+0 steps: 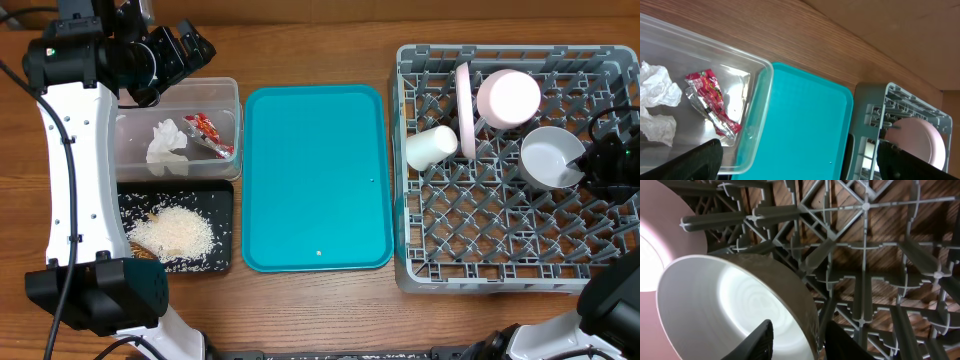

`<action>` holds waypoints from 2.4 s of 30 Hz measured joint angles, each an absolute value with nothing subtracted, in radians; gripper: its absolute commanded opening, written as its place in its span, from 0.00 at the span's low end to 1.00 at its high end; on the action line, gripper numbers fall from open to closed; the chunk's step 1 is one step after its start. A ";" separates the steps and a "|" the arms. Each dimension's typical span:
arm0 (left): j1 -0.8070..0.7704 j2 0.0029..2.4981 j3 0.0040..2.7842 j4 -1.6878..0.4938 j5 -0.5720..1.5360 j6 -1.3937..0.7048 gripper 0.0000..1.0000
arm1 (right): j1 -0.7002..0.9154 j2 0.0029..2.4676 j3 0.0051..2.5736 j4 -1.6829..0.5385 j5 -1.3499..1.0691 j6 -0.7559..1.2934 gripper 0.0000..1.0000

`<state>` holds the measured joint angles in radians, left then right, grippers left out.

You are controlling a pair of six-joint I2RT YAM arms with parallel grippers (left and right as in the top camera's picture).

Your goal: Sort waste into correct bins and load items into the dishwasher

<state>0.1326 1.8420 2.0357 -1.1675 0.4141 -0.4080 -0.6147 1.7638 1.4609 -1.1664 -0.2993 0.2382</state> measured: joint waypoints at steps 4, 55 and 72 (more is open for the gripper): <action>0.133 1.842 2.036 -1.168 0.414 -0.408 1.00 | -0.614 1.764 1.461 -1.183 -0.298 0.236 0.21; 0.133 1.842 2.036 -1.167 0.414 -0.408 1.00 | -0.117 1.628 1.485 -1.694 0.826 0.807 0.04; 0.133 1.842 2.036 -1.168 0.414 -0.408 1.00 | -0.138 1.647 1.333 -1.707 0.785 0.838 0.04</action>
<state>0.1326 1.8420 2.0357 -1.1675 0.4137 -0.4080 -0.1379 1.6470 1.3334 -1.7073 0.7849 0.8383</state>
